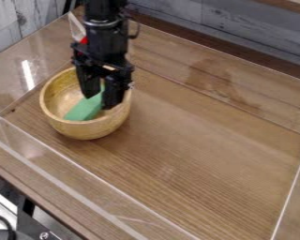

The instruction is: Remove the green block from the brown bowl and put it on the table

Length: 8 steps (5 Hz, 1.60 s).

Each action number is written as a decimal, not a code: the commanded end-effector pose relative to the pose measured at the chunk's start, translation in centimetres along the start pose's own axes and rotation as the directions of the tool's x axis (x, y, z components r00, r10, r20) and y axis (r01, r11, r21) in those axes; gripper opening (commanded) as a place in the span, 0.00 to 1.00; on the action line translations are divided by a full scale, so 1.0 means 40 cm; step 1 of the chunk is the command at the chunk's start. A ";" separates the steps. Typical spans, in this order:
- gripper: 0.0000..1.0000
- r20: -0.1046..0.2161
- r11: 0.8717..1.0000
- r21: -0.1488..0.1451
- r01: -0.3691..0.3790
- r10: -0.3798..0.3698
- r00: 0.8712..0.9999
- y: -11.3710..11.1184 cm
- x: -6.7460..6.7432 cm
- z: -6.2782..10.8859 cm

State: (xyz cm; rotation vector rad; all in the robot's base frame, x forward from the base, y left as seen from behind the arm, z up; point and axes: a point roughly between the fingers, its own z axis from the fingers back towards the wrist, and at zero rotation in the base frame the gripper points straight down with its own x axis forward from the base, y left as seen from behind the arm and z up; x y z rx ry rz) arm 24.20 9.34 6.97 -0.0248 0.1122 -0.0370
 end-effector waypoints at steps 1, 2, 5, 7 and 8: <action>0.00 0.052 0.999 0.014 -0.034 0.033 0.998 0.025 -0.017 0.030; 0.00 0.061 0.997 -0.014 -0.073 0.074 0.995 0.026 -0.033 0.045; 0.00 0.065 0.992 -0.036 -0.123 0.125 0.990 -0.009 0.011 0.021; 0.00 0.068 0.994 -0.052 -0.099 0.103 0.992 -0.025 0.034 0.029; 0.00 0.069 0.996 -0.058 -0.063 0.067 0.995 -0.025 0.033 0.041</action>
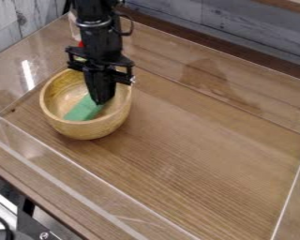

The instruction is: Remove the green block from the brown bowl and put it on the table

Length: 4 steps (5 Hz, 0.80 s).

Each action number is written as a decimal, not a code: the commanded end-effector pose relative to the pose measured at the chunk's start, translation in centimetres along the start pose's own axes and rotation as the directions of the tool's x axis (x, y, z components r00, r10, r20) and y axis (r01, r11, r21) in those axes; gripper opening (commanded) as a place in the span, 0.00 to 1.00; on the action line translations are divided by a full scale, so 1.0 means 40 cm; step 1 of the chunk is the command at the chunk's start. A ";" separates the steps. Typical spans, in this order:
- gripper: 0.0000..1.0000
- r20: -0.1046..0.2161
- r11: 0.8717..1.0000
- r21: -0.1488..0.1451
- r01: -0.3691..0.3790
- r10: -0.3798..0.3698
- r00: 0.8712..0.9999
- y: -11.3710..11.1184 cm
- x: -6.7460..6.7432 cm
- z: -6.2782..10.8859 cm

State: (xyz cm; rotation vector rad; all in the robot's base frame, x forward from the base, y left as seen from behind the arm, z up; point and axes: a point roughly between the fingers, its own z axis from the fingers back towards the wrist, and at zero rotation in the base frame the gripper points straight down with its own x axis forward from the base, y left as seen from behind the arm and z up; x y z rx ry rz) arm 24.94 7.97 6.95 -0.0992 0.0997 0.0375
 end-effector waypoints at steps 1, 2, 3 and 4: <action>0.00 0.061 1.000 0.007 -0.012 0.011 0.998 0.017 0.014 0.065; 0.00 0.067 1.000 -0.007 -0.031 0.031 0.997 0.031 0.013 0.091; 1.00 0.059 1.000 -0.007 0.001 -0.001 0.998 0.040 0.010 0.070; 1.00 0.052 0.999 -0.007 0.042 -0.041 0.998 0.038 0.023 0.057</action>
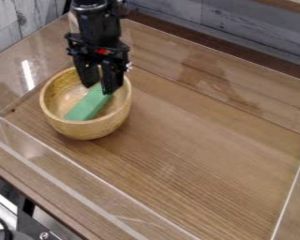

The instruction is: Remove the green block from the brown bowl and put it on the table

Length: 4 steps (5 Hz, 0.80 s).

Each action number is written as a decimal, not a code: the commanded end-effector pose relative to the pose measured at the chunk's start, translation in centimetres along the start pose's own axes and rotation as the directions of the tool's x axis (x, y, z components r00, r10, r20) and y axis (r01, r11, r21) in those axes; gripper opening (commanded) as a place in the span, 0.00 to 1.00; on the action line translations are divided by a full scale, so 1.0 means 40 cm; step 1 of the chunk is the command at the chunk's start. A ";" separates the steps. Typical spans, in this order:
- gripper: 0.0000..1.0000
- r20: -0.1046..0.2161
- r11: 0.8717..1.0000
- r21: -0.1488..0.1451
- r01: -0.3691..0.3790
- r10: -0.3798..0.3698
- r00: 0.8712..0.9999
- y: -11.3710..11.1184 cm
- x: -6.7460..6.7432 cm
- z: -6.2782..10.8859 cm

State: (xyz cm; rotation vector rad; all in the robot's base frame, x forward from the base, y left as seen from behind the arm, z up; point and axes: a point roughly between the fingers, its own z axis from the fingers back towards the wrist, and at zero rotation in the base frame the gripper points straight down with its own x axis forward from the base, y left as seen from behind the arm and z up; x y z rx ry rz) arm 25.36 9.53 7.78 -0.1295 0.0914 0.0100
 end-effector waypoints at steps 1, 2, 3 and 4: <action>0.00 0.040 0.999 0.026 0.041 -0.042 0.998 0.001 0.033 0.019; 0.00 0.044 0.999 0.023 0.050 -0.051 0.998 -0.008 0.036 0.052; 0.00 0.067 0.998 0.012 0.062 -0.063 0.996 -0.025 0.036 0.113; 1.00 0.050 0.993 0.013 0.116 -0.117 0.992 -0.043 0.025 0.085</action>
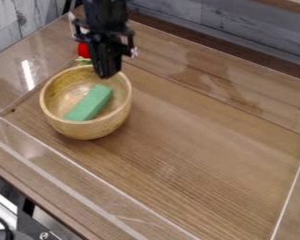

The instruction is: Remove the green block from the brown bowl and put it on the table

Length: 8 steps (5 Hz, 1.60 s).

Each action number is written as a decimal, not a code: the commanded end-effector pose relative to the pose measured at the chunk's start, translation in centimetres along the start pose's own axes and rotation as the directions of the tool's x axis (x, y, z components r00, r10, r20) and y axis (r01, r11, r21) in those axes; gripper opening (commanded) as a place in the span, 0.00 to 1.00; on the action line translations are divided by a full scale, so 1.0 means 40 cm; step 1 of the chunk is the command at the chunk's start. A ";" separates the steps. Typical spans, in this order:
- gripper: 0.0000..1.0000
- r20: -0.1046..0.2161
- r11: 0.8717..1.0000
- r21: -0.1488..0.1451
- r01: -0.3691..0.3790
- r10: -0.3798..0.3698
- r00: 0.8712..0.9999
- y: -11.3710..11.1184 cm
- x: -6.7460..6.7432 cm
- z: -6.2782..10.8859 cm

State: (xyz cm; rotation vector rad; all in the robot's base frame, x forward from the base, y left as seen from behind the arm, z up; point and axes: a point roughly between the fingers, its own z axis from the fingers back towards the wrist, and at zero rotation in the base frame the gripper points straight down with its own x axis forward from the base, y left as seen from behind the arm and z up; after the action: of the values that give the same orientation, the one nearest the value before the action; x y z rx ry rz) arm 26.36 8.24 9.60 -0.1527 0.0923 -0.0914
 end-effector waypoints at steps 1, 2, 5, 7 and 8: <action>1.00 0.033 0.997 0.035 0.069 -0.070 0.997 -0.020 -0.004 0.000; 0.00 0.052 0.999 0.025 0.045 -0.046 0.998 -0.028 0.006 0.022; 1.00 0.063 0.999 0.008 0.048 -0.048 0.997 -0.037 0.001 0.020; 0.00 0.083 0.996 -0.007 0.089 -0.088 0.993 -0.050 -0.010 0.041; 0.00 0.087 0.993 -0.012 0.113 -0.112 0.990 -0.029 -0.019 0.058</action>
State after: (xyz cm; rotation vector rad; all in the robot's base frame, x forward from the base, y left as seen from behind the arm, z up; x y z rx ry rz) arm 25.18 7.12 10.05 -0.2155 0.0738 -0.1874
